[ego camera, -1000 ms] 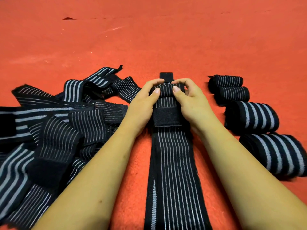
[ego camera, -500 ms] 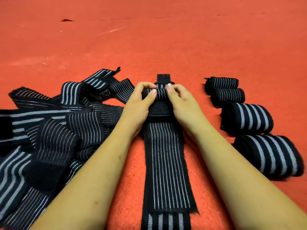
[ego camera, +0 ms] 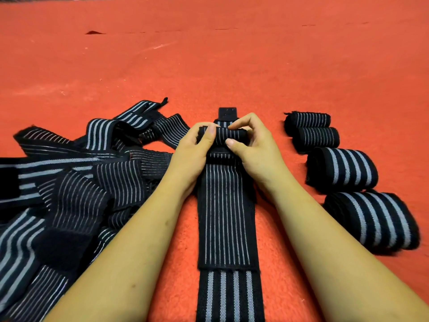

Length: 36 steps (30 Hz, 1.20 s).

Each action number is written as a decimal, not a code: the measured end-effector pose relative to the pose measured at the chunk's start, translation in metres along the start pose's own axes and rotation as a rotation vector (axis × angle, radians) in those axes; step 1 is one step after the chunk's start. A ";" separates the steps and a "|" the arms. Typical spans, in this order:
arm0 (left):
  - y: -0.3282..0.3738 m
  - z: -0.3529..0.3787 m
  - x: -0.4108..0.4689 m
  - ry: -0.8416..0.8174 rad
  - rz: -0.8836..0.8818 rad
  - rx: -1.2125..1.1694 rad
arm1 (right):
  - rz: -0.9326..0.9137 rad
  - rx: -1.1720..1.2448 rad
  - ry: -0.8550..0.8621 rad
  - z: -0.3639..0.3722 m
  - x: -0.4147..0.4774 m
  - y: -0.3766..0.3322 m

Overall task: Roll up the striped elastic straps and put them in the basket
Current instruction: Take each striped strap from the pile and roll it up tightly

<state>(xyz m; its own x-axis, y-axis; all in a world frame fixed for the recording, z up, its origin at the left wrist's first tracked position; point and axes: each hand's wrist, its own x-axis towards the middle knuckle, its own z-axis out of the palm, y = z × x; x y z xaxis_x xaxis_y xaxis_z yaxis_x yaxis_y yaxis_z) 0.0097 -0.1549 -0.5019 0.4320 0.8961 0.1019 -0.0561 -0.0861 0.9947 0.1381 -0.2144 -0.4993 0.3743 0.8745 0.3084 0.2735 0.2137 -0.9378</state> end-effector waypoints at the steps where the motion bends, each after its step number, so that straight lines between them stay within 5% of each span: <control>1: -0.002 -0.001 0.001 -0.013 0.032 -0.017 | 0.017 0.029 -0.001 0.000 -0.001 -0.002; 6: -0.002 -0.004 0.000 -0.085 0.100 -0.033 | 0.186 0.027 0.019 0.005 -0.001 -0.002; 19: -0.004 0.000 0.002 -0.129 -0.053 -0.019 | 0.078 0.106 0.137 0.003 0.001 0.001; 30: 0.003 0.003 -0.003 -0.077 -0.128 -0.177 | 0.005 -0.026 -0.094 0.005 -0.005 -0.003; 36: -0.003 -0.002 0.000 -0.093 0.051 -0.130 | 0.172 0.071 -0.008 0.006 -0.004 -0.012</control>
<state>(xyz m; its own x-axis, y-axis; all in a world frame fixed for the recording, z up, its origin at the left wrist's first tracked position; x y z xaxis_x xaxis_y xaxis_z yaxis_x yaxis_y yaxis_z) 0.0079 -0.1534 -0.5046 0.5065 0.8474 0.1593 -0.1935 -0.0683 0.9787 0.1280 -0.2175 -0.4902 0.4025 0.9044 0.1417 0.1429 0.0908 -0.9856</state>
